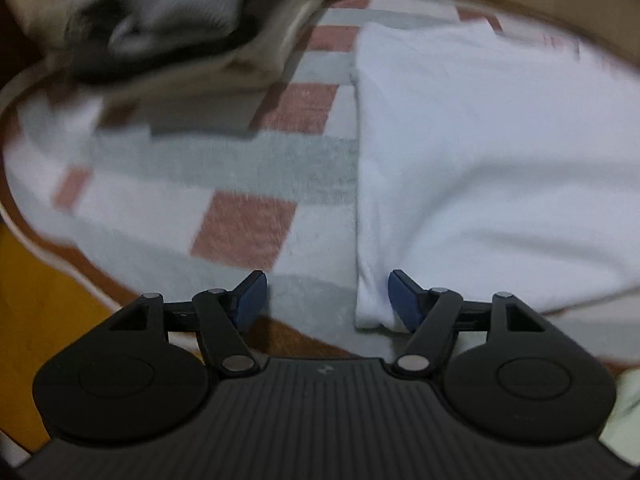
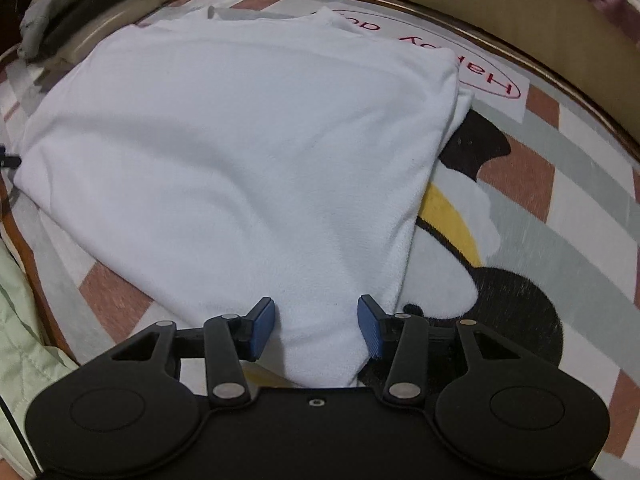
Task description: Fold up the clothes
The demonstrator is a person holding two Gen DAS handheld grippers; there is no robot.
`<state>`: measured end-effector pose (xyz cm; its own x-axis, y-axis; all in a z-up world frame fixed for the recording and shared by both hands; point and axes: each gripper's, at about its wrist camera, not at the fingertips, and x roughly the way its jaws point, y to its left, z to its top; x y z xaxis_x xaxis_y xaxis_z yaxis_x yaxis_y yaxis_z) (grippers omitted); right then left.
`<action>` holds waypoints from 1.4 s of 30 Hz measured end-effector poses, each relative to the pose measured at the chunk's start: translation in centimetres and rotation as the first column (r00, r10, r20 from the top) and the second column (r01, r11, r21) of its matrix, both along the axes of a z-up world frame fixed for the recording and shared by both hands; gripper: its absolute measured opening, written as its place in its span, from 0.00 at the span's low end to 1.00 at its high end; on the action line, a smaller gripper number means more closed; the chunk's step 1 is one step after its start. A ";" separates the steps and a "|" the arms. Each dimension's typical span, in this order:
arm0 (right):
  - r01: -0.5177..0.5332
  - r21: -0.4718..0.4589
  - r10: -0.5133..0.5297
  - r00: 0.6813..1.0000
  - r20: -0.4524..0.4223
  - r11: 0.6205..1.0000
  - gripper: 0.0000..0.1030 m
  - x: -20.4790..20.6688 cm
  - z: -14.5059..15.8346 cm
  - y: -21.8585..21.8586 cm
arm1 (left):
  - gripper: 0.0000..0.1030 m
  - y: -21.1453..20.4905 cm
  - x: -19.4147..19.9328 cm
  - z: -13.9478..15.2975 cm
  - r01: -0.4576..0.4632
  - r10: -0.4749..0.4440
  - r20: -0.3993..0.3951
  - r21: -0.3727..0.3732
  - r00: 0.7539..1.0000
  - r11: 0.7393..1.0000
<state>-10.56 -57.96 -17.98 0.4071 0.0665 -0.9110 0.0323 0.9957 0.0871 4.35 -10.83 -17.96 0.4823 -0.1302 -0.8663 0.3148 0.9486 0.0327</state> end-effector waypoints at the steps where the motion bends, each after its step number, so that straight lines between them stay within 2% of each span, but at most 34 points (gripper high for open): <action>1: 0.010 0.016 -0.010 1.000 0.002 1.000 0.49 -0.1 0.0 -0.2 | 0.64 0.7 0.2 0.2 -0.024 0.023 -0.022 -0.055 0.999 0.998; 3: 0.045 0.060 -0.045 0.999 0.004 0.997 0.49 -0.2 0.0 -0.8 | 0.64 1.7 0.3 0.0 -0.054 0.045 -0.067 -0.151 0.997 0.987; 5: 0.127 0.138 -0.129 0.992 -0.001 0.982 0.51 -0.3 0.4 -1.9 | 0.65 2.1 0.2 0.0 -0.076 0.056 -0.098 -0.222 0.994 0.972; 6: 0.206 0.213 -0.211 0.977 0.002 0.955 0.52 -0.6 0.6 -2.7 | 0.65 2.2 0.0 0.0 -0.083 0.057 -0.108 -0.248 0.992 0.965; 8: 0.308 0.345 -0.331 0.944 0.009 0.887 0.61 -1.3 0.9 -3.9 | 0.63 1.8 -0.1 -0.1 -0.071 0.043 -0.107 -0.276 0.993 0.959; 9: 0.341 0.406 -0.378 0.926 0.013 0.848 0.62 -1.6 0.9 -4.3 | 0.58 1.2 -0.3 -0.3 -0.038 0.020 -0.079 -0.239 0.997 0.970; 10: 0.368 0.445 -0.416 0.909 0.012 0.817 0.62 -1.9 0.8 -4.6 | 0.23 0.5 -0.5 -0.4 -0.006 -0.005 -0.053 -0.200 0.999 0.980; 11: 0.385 0.426 -0.428 0.904 0.005 0.819 0.62 -1.7 0.7 -4.7 | 0.08 -0.2 -0.7 -0.5 0.030 -0.034 -0.024 -0.151 0.999 0.988; 12: 0.403 0.392 -0.438 0.899 0.001 0.827 0.62 -1.5 0.6 -4.8 | 0.08 -1.0 -1.0 -0.5 0.085 -0.084 0.018 -0.055 0.996 0.995; 13: 0.415 0.370 -0.445 0.896 -0.003 0.832 0.62 -1.5 0.5 -4.9 | 0.07 -1.5 -1.1 -0.4 0.117 -0.117 0.043 0.007 0.992 0.993; 15: 0.432 0.382 -0.463 0.886 -0.013 0.817 0.62 -1.9 0.3 -5.3 | 0.07 -2.2 -1.1 0.3 0.099 -0.112 0.095 0.126 0.989 0.987; 18: 0.463 0.386 -0.493 0.870 -0.023 0.798 0.62 -2.4 0.4 -5.8 | 0.08 -3.1 -1.1 1.5 0.062 -0.116 0.172 0.290 0.978 0.955; 19: 0.475 0.387 -0.505 0.863 -0.027 0.791 0.62 -2.6 0.3 -6.0 | 0.10 -3.1 -1.0 2.1 0.062 -0.122 0.194 0.287 0.973 0.956; 21: 0.506 0.404 -0.540 0.841 -0.035 0.762 0.62 -2.8 0.3 -6.7 | 0.18 -3.1 -1.2 3.6 0.096 -0.124 0.186 0.155 0.975 0.983; 22: 0.516 0.462 -0.565 0.824 -0.039 0.721 0.62 -3.3 0.3 -7.2 | 0.22 -3.4 -1.2 4.1 0.117 -0.128 0.168 0.071 0.977 0.991; 24: 0.522 0.569 -0.600 0.798 -0.062 0.636 0.62 -3.8 -0.2 -8.0 | 0.28 -4.5 -1.4 4.6 0.170 -0.161 0.133 -0.061 0.978 0.984; 25: 0.534 0.580 -0.613 0.786 -0.073 0.615 0.62 -3.9 -0.4 -8.3 | 0.34 -5.7 -1.5 4.6 0.209 -0.198 0.118 -0.093 0.973 0.973; 27: 0.558 0.595 -0.637 0.765 -0.097 0.579 0.62 -4.0 -0.9 -8.7 | 0.40 -8.6 -1.7 4.8 0.301 -0.289 0.111 -0.108 0.951 0.948; 29: 0.590 0.558 -0.650 0.751 -0.113 0.584 0.62 -3.8 -1.5 -8.9 | 0.45 -12.1 -1.9 4.8 0.404 -0.394 0.099 -0.119 0.914 0.907; 32: 0.611 0.502 -0.657 0.746 -0.108 0.612 0.62 -3.5 -2.1 -9.3 | 0.47 -17.1 -2.0 4.3 0.505 -0.504 0.054 -0.166 0.862 0.847; 33: 0.608 0.502 -0.655 0.749 -0.104 0.616 0.63 -3.4 -2.2 -9.5 | 0.47 -18.5 -2.2 3.9 0.523 -0.526 0.035 -0.176 0.850 0.834; 36: 0.580 0.560 -0.650 0.754 -0.095 0.592 0.63 -3.2 -2.7 -10.3 | 0.47 -22.8 -3.3 2.0 0.572 -0.581 0.005 -0.180 0.814 0.800; 38: 0.561 0.598 -0.653 0.753 -0.081 0.572 0.63 -3.0 -3.1 -11.1 | 0.47 -24.5 -3.8 0.5 0.580 -0.584 0.021 -0.155 0.811 0.800; 42: 0.526 0.648 -0.662 0.748 -0.045 0.551 0.63 -1.7 -3.6 -12.6 | 0.47 -25.6 -4.2 -1.6 0.524 -0.527 0.026 -0.163 0.849 0.836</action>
